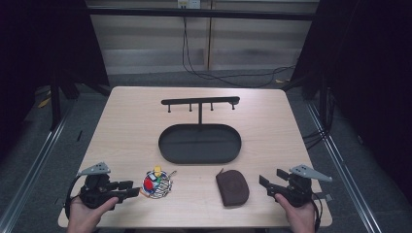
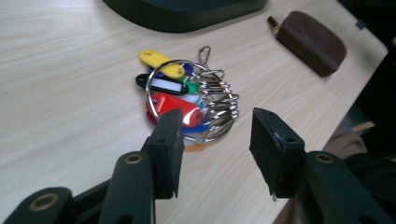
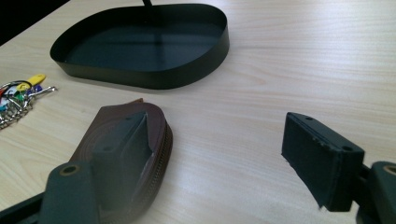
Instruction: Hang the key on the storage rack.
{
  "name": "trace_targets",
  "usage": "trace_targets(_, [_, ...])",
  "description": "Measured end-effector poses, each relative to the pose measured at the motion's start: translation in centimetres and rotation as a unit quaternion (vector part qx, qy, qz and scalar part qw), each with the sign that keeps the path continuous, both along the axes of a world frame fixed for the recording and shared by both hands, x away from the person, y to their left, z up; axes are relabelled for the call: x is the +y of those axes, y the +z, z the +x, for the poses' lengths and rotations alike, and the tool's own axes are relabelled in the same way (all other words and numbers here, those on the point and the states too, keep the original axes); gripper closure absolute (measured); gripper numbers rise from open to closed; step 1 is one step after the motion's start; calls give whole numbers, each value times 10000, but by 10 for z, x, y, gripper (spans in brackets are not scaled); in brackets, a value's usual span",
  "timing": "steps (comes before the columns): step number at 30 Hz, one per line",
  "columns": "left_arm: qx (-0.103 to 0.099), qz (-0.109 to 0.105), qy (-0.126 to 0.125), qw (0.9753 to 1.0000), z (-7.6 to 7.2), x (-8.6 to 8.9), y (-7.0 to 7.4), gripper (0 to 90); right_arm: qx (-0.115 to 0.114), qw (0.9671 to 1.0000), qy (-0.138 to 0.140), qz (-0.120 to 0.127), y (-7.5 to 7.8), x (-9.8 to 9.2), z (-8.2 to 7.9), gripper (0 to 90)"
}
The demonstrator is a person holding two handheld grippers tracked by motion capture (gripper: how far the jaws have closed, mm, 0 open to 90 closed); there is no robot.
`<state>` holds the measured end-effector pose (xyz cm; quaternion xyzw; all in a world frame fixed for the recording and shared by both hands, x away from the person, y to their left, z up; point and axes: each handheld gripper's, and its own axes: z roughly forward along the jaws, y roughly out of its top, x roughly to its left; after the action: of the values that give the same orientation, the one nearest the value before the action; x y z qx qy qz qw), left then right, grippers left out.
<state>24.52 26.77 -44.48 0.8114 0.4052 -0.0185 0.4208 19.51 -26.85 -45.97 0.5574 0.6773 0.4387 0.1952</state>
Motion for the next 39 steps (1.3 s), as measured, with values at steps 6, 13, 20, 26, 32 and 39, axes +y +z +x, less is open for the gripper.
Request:
trace_targets(6, [-51,270,-136,9995,9,-9,7,608,52,9999,26,-87,-2,0,-4,232])
trace_targets(13, [36,450,-156,9989,24,-19,12,594,37,9999,67,-122,-2,2,0,232])
trace_targets(20, [302,723,-130,9968,49,-31,17,655,92,9999,87,-110,-3,2,0,232])
trace_targets(26, [629,1141,-323,9909,63,-36,10,706,141,9997,126,-184,-4,3,1,232])
trace_targets(32, [888,1319,-290,9869,78,-37,4,710,235,9994,220,-161,-6,4,3,223])
trace_targets(39, [1244,1681,-502,9766,90,-48,-3,724,269,9992,247,-183,-6,5,4,218])
